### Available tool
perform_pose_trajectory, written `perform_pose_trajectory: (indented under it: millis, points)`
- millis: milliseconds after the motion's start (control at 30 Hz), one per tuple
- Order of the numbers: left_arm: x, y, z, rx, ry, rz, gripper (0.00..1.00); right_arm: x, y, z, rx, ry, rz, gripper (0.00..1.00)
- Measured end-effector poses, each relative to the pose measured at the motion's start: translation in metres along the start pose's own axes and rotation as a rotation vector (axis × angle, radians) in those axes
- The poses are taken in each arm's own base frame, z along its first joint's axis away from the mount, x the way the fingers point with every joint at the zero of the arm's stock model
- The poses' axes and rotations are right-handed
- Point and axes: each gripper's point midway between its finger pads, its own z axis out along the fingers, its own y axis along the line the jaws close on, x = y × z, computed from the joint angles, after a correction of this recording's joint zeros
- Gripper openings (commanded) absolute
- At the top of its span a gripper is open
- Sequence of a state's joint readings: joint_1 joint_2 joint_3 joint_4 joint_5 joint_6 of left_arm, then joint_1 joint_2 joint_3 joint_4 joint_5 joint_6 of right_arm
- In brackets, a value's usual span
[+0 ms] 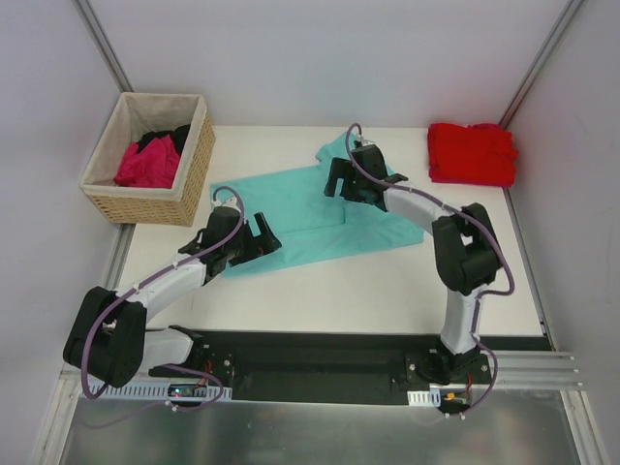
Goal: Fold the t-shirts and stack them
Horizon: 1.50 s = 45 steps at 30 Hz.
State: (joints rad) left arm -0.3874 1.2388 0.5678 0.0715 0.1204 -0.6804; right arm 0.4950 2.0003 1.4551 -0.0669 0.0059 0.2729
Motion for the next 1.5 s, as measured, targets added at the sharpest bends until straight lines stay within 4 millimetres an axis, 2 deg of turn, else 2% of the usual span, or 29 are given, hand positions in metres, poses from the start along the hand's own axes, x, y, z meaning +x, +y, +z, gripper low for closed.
perform_pose_trajectory:
  millis: [100, 233, 300, 367, 433, 500, 567, 667, 867, 1267, 1500]
  points:
    - [-0.002, -0.002, -0.002, 0.008, -0.009, 0.001, 0.99, -0.004, -0.017, -0.036, 0.065, -0.032, -0.053, 1.00]
    - [-0.006, -0.006, -0.006, 0.021, -0.024, 0.003, 0.99, -0.028, -0.030, -0.091, 0.107, -0.133, -0.070, 1.00]
    - [-0.008, -0.008, -0.009, 0.030, -0.034, 0.004, 0.99, -0.032, -0.052, -0.120, 0.143, -0.177, -0.049, 0.99]
    - [-0.010, -0.010, -0.012, 0.040, -0.047, 0.006, 0.99, -0.030, -0.072, -0.131, 0.180, -0.189, -0.027, 1.00]
    - [-0.012, -0.013, -0.015, 0.050, -0.060, 0.008, 0.99, -0.023, -0.094, -0.131, 0.225, -0.174, -0.006, 1.00]
    - [-0.014, -0.014, -0.017, 0.056, -0.066, 0.010, 0.99, -0.007, -0.110, -0.127, 0.261, -0.129, 0.003, 0.99]
    - [-0.014, -0.014, -0.018, 0.056, -0.066, 0.009, 0.99, 0.007, -0.117, -0.124, 0.278, -0.089, 0.002, 1.00]
    - [-0.014, -0.012, -0.019, 0.046, -0.074, 0.008, 0.99, 0.017, -0.120, -0.120, 0.283, -0.058, 0.002, 1.00]
    - [-0.017, -0.010, -0.020, 0.030, -0.092, 0.003, 0.99, 0.022, -0.129, -0.116, 0.292, -0.040, 0.018, 1.00]
    - [-0.013, -0.003, -0.021, 0.000, -0.080, -0.001, 0.99, 0.052, -0.149, -0.093, 0.271, 0.068, 0.125, 1.00]
    - [-0.013, -0.002, -0.020, -0.005, -0.076, -0.002, 0.99, 0.070, -0.150, -0.088, 0.247, 0.110, 0.190, 1.00]
